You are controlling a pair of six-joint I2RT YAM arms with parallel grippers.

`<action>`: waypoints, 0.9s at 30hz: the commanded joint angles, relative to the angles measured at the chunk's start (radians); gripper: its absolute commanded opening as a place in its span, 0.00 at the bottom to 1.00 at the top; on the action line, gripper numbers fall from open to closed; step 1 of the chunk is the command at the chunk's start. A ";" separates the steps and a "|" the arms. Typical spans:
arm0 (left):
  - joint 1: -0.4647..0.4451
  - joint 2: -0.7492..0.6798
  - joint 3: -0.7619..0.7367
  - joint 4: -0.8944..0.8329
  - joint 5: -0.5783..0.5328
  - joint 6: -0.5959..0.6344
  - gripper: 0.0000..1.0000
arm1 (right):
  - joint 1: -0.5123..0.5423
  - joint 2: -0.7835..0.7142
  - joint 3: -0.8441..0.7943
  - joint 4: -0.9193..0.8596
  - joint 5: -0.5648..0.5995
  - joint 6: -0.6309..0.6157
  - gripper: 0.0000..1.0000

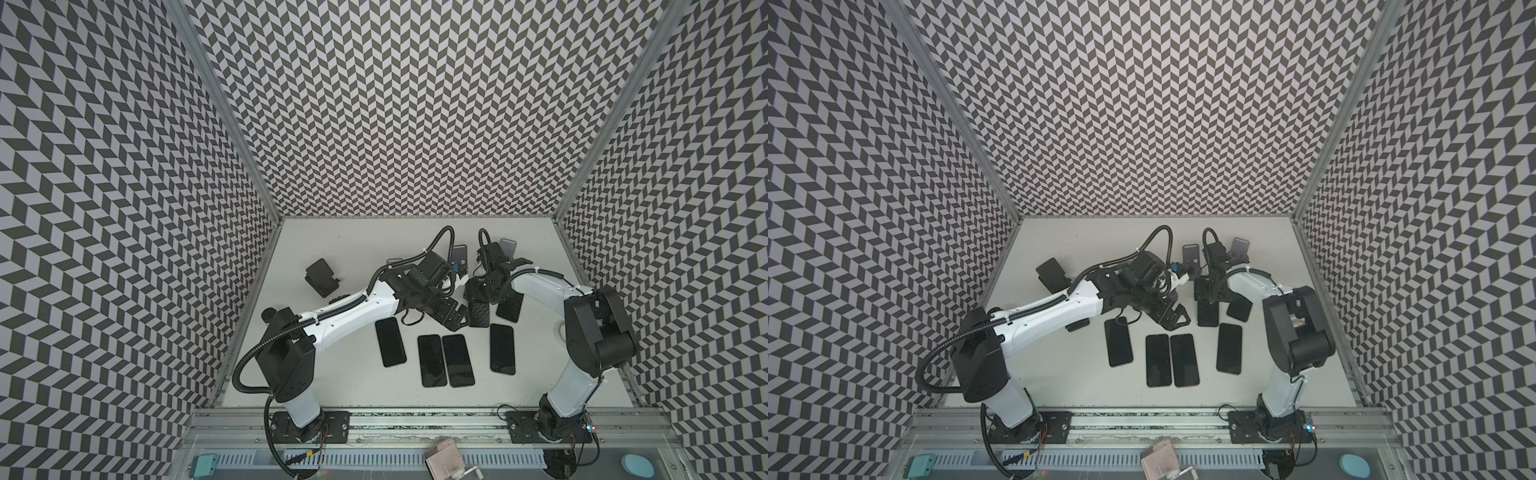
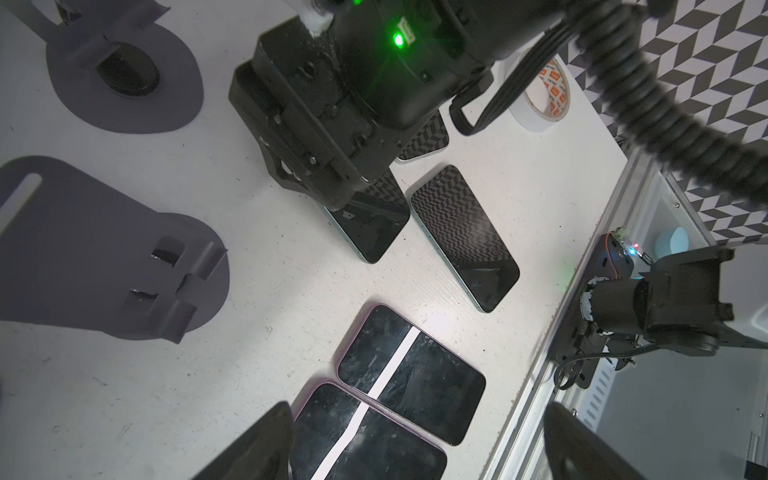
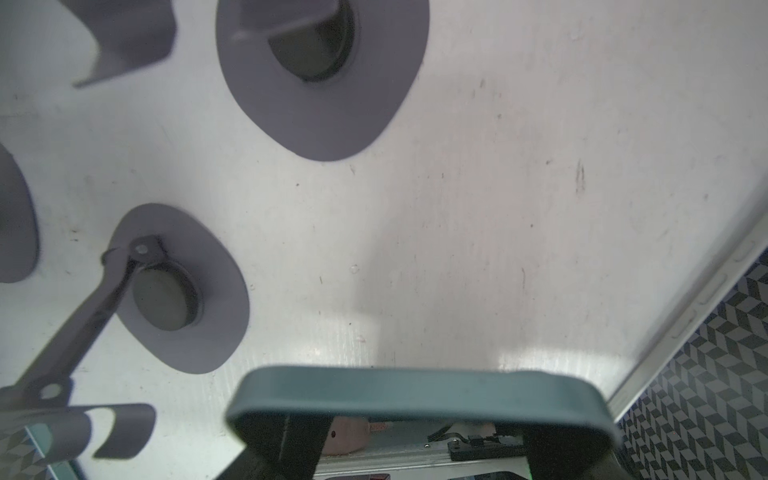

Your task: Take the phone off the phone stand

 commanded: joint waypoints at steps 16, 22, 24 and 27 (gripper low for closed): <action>-0.007 -0.005 0.019 -0.027 -0.023 0.018 0.95 | -0.004 0.032 0.038 -0.010 0.003 0.057 0.65; -0.007 -0.025 -0.008 -0.001 -0.025 -0.002 0.95 | -0.003 0.032 0.035 -0.011 -0.008 0.057 0.65; -0.007 -0.028 -0.012 0.008 -0.026 -0.004 0.94 | -0.003 0.034 0.037 -0.011 -0.007 0.054 0.65; -0.007 -0.022 -0.004 0.008 -0.032 -0.003 0.94 | -0.003 0.035 0.041 -0.015 -0.004 0.051 0.65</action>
